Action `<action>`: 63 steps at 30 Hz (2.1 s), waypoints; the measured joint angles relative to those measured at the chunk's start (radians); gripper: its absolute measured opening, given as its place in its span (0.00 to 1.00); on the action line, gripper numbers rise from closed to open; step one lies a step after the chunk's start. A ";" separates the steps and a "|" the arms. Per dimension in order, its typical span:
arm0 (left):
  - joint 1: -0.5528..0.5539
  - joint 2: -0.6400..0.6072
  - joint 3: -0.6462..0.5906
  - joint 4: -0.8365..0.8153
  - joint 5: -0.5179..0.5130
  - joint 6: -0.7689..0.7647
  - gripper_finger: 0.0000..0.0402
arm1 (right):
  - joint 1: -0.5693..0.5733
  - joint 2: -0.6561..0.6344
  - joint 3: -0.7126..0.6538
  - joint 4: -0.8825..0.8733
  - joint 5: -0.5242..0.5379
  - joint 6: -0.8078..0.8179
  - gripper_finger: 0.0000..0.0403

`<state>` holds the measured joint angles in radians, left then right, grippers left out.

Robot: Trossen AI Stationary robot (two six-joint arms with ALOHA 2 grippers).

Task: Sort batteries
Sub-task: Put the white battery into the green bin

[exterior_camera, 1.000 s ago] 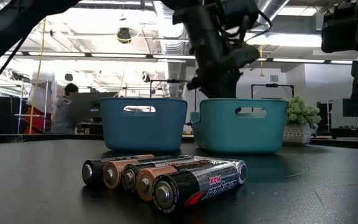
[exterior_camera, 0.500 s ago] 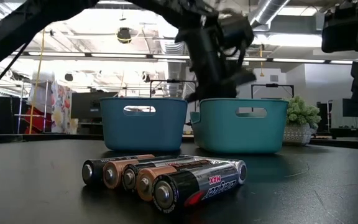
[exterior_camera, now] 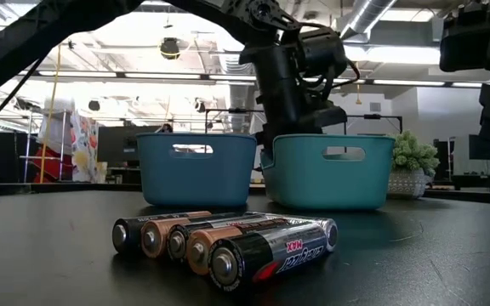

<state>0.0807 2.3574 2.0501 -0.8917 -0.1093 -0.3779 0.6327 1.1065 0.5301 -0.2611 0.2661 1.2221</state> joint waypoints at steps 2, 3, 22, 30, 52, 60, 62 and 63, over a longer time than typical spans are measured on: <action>0.000 0.000 0.000 -0.003 0.008 0.021 0.33 | 0.000 0.000 0.000 0.000 0.000 0.000 0.31; 0.000 -0.003 0.000 -0.010 0.019 0.032 0.33 | 0.000 0.000 0.000 0.000 0.000 0.000 0.31; -0.033 -0.098 0.263 -0.365 0.020 0.021 0.33 | -0.041 0.001 0.000 -0.043 -0.002 -0.040 0.31; -0.218 -0.190 0.250 -0.489 -0.240 0.062 0.33 | -0.046 0.049 0.000 -0.014 -0.002 -0.113 0.31; -0.431 -0.706 -0.636 0.009 -0.258 -0.212 0.33 | -0.035 0.467 0.475 -0.182 -0.006 -0.464 0.31; -0.504 -1.089 -1.045 0.224 -0.257 -0.372 0.33 | -0.085 0.592 0.632 -0.241 -0.005 -0.360 0.31; -0.534 -1.165 -1.124 0.257 -0.257 -0.404 0.33 | -0.096 0.617 0.663 -0.243 -0.005 -0.359 0.31; -0.548 -1.199 -1.159 0.275 -0.257 -0.415 0.33 | -0.100 0.626 0.677 -0.245 -0.005 -0.359 0.31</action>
<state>-0.4677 1.1582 0.8916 -0.6164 -0.3666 -0.7930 0.5322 1.7330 1.2071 -0.5057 0.2607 0.8635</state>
